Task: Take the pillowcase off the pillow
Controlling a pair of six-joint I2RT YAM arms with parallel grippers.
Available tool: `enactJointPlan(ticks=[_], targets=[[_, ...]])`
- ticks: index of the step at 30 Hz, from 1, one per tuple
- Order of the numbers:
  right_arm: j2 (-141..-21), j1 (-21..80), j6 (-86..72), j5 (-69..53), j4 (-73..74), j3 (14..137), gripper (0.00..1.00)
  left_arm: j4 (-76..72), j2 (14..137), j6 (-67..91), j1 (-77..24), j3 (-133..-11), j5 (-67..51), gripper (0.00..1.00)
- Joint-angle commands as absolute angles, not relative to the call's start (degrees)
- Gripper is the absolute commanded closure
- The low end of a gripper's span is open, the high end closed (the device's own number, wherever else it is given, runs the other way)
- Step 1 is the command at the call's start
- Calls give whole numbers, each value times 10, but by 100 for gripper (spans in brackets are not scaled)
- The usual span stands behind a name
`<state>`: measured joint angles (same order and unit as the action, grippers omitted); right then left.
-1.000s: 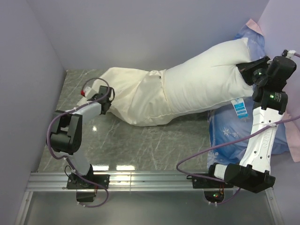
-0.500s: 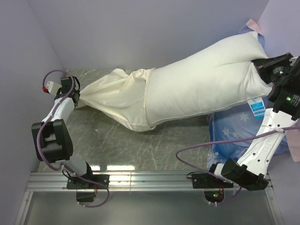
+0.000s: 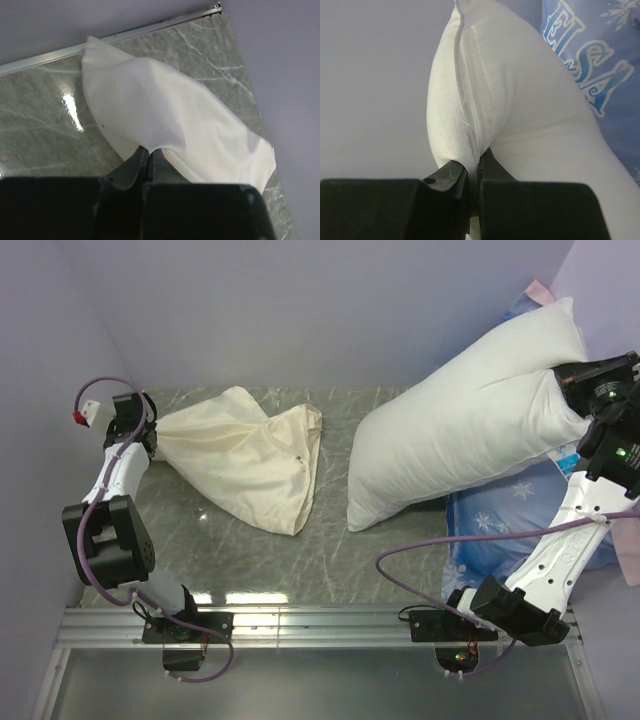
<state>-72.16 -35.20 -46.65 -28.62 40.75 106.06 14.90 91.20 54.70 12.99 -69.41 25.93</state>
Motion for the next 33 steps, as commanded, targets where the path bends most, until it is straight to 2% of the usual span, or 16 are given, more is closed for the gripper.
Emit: enactJointPlan(ticks=[1, 6, 14, 17, 19, 27, 29, 33], targets=[[-709, -353, -505, -293, 289, 1103, 100, 120, 882, 509, 134, -720, 238, 100], [-685, -268, -456, -238, 296, 1054, 100, 64, 876, 466, 120, -686, 115, 100], [-602, -71, -409, -92, 259, 906, 100, 25, 850, 455, 18, -585, 99, 100], [-581, -32, -391, -63, 252, 847, 100, 4, 842, 456, 4, -534, 82, 94], [-570, -20, -374, -24, 250, 815, 100, -21, 838, 456, -18, -508, 72, 87], [-646, -26, -378, 2, 275, 849, 100, -61, 801, 472, -54, -426, 45, 77], [-634, -3, -388, -12, 224, 798, 100, -69, 796, 483, -71, -410, 32, 77], [-627, 91, -371, 51, 205, 705, 100, -71, 787, 491, -104, -395, 39, 82]])
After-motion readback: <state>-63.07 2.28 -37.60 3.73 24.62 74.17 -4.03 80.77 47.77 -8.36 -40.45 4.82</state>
